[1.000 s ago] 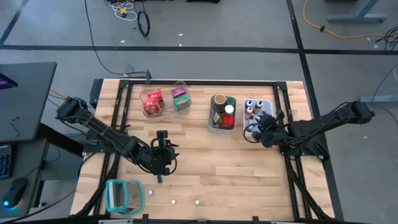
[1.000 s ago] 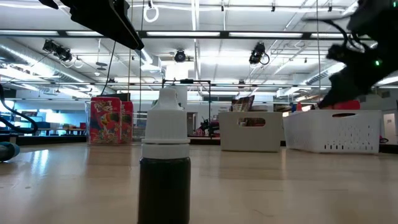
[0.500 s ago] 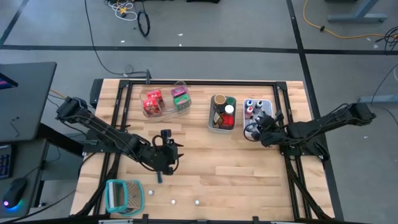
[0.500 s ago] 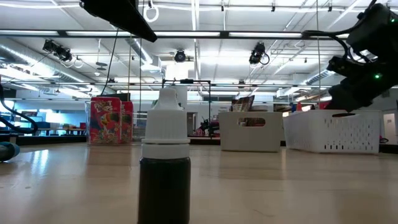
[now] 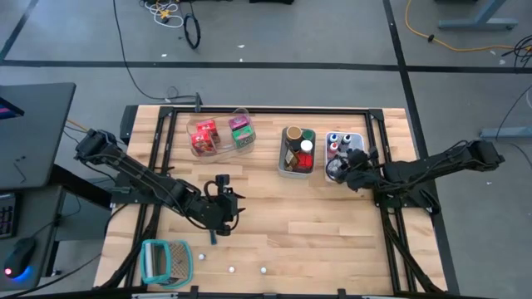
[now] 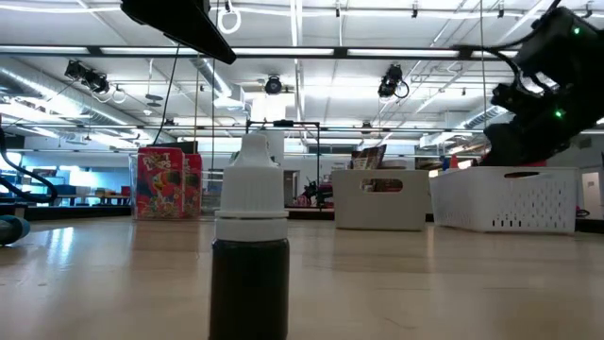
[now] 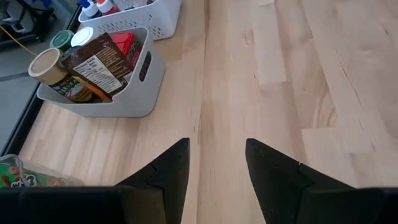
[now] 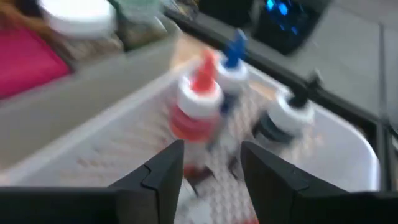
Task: Pick & Place Kitchen Items
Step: Put the small blue food coloring bottle into the white bin
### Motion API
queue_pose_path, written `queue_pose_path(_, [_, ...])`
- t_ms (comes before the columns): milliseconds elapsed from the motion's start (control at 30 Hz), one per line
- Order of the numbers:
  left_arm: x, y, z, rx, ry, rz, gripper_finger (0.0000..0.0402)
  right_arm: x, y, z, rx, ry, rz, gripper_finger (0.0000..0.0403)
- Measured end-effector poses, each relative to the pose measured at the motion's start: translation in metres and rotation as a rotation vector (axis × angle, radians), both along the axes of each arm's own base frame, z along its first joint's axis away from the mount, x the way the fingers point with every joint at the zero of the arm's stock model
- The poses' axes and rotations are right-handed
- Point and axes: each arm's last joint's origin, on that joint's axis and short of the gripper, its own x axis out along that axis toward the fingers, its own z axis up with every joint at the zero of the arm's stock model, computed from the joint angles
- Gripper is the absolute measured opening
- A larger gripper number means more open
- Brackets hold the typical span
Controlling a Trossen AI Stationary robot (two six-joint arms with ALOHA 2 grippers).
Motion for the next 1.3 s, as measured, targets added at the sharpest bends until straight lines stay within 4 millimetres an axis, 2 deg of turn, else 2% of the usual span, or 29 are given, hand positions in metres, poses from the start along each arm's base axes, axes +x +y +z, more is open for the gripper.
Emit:
queue_pose_path(167, [0.0,0.0,0.0,0.011,-0.002,0.005,0.0166,0.02,0.003,0.017,-0.09,-0.102,0.123,0.0173])
queue_pose_path(367, [0.0,0.0,0.0,0.007,-0.003,0.007,0.0166,0.041,0.009,0.052,-0.156,-0.365,0.36,0.0166])
queue_pose_path(533, [0.0,0.0,0.0,-0.038,-0.001,0.007,0.0166,0.046,0.015,0.072,-0.165,-0.552,0.585,0.016])
queue_pose_path(800, [0.0,-0.003,-0.001,-0.155,0.019,-0.027,0.0166,0.048,0.025,0.086,-0.256,-0.651,0.958,0.0157])
queue_pose_path(1067, [0.001,-0.012,0.001,-0.293,0.045,-0.164,0.0166,0.047,0.024,0.091,-0.404,-0.619,0.947,0.0157])
queue_pose_path(1200, [-0.001,-0.013,0.0,-0.388,0.05,-0.082,0.0166,0.046,0.022,0.092,-0.484,-0.57,0.907,0.0157])
queue_pose_path(1300, [-0.006,-0.01,-0.006,-0.491,0.112,0.061,0.0166,0.046,0.022,0.092,-0.542,-0.53,0.903,0.0157])
